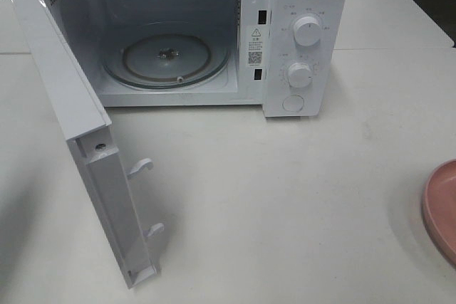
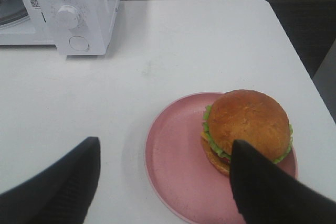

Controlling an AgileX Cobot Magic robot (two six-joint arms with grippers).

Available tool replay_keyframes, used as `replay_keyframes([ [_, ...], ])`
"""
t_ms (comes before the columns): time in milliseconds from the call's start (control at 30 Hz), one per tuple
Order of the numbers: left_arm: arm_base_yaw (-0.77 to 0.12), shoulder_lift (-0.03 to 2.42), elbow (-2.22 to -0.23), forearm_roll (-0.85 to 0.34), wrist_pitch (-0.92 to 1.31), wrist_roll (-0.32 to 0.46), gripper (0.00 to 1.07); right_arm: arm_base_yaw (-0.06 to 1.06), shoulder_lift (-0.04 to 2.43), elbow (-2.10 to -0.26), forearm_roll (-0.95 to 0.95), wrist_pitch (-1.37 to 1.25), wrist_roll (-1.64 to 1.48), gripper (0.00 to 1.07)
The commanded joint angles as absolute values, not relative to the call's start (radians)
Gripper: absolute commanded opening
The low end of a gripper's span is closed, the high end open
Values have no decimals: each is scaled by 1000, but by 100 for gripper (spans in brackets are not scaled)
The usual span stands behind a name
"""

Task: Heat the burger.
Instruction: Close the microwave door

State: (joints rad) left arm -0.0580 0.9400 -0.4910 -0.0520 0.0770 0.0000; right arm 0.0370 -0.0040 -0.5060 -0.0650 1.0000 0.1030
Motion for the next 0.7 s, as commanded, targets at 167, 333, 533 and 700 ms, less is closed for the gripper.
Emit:
replay_keyframes([
  [167, -80, 1061, -293, 0, -410, 0, 0, 33, -31, -503, -61, 998, 91, 68],
  [333, -115, 1166, -233, 129, -590, -7, 0, 33, -31, -503, -61, 998, 91, 68],
  [533, -129, 1301, -235, 215, -720, -38, 0, 33, -31, -503, -61, 998, 91, 68],
  [700, -129, 1372, -235, 262, -828, -114, 0, 33, -31, -503, -61, 998, 91, 68],
])
